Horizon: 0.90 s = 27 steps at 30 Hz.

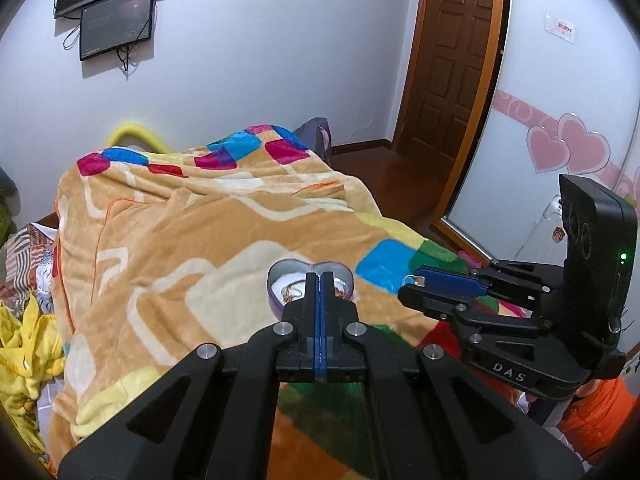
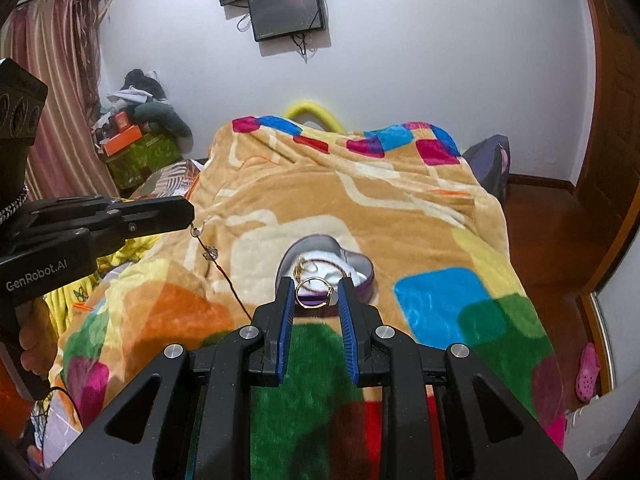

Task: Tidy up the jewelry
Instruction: 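Open both tools inside the tin to release the pieces, then withdraw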

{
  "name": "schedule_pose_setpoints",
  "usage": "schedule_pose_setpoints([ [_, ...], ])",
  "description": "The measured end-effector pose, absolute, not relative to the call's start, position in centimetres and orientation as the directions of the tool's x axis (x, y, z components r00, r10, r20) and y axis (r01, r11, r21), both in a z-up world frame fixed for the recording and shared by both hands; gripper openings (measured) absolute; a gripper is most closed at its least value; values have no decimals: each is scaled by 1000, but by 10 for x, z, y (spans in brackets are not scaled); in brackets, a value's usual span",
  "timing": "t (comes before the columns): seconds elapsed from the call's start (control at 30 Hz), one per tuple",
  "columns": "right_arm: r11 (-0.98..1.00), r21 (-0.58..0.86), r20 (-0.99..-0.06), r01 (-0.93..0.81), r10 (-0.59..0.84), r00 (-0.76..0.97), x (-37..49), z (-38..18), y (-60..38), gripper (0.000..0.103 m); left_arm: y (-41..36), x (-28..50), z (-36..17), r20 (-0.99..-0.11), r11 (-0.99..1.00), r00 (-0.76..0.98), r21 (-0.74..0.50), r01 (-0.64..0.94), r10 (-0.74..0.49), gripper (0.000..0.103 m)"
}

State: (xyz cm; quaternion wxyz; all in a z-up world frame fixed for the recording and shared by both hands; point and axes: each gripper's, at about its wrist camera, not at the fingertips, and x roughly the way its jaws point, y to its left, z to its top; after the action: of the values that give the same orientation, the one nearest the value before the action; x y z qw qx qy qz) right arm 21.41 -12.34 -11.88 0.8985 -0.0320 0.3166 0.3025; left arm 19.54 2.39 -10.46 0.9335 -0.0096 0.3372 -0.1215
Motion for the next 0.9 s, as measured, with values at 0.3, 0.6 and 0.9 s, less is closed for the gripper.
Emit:
schedule_pose_setpoints([
  [0.3,813,142,-595,-564,526,608,239,-126,-114,20,22,226,-120,-650,967,719,-110,230,-245,0],
  [0.6,808,160,-653,-568,518,553,269,-151,-104,20,21,262,-156,-711,961,651,-144,235,-265,0],
  [0.9,793,169,-689,-585,519,505,284,-164,-98,20,25,283,-180,-750,960,602,-174,221,-274,0],
])
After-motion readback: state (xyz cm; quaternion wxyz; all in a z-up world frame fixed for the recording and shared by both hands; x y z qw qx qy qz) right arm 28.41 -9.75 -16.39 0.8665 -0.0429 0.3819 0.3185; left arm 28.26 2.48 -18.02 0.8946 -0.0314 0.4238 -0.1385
